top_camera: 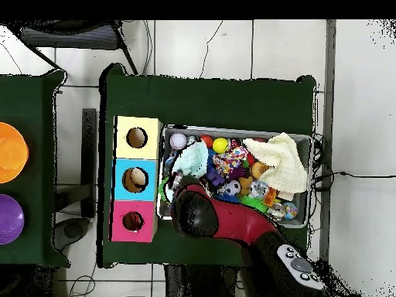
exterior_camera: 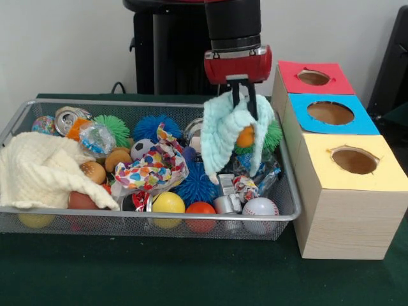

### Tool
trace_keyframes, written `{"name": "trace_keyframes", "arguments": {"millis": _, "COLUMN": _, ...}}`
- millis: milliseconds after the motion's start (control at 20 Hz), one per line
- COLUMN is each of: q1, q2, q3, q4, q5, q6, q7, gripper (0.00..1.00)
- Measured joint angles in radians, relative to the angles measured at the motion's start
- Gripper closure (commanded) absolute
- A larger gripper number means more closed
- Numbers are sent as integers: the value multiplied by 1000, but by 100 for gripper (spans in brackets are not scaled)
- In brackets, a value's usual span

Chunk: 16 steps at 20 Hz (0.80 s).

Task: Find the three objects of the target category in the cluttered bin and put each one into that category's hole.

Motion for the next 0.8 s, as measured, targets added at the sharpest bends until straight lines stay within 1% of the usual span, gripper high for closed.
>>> {"name": "trace_keyframes", "arguments": {"millis": 100, "q1": -5, "q2": 3, "q3": 7, "q4": 0, "q5": -1, "q6": -6, "q7": 0, "gripper": 0}}
{"name": "trace_keyframes", "arguments": {"millis": 200, "q1": -26, "q2": 16, "q3": 38, "q4": 0, "q5": -14, "q6": -39, "q7": 0, "gripper": 0}}
{"name": "trace_keyframes", "arguments": {"millis": 400, "q1": -47, "q2": 39, "q3": 74, "q4": 2, "q5": -43, "q6": -99, "q7": 0, "gripper": 0}}
{"name": "trace_keyframes", "arguments": {"millis": 550, "q1": -46, "q2": 47, "q3": 88, "q4": 9, "q5": -51, "q6": -122, "q7": 0, "gripper": 0}}
{"name": "trace_keyframes", "arguments": {"millis": 800, "q1": -37, "q2": 45, "q3": 89, "q4": 29, "q5": -51, "q6": -127, "q7": 0, "gripper": 0}}
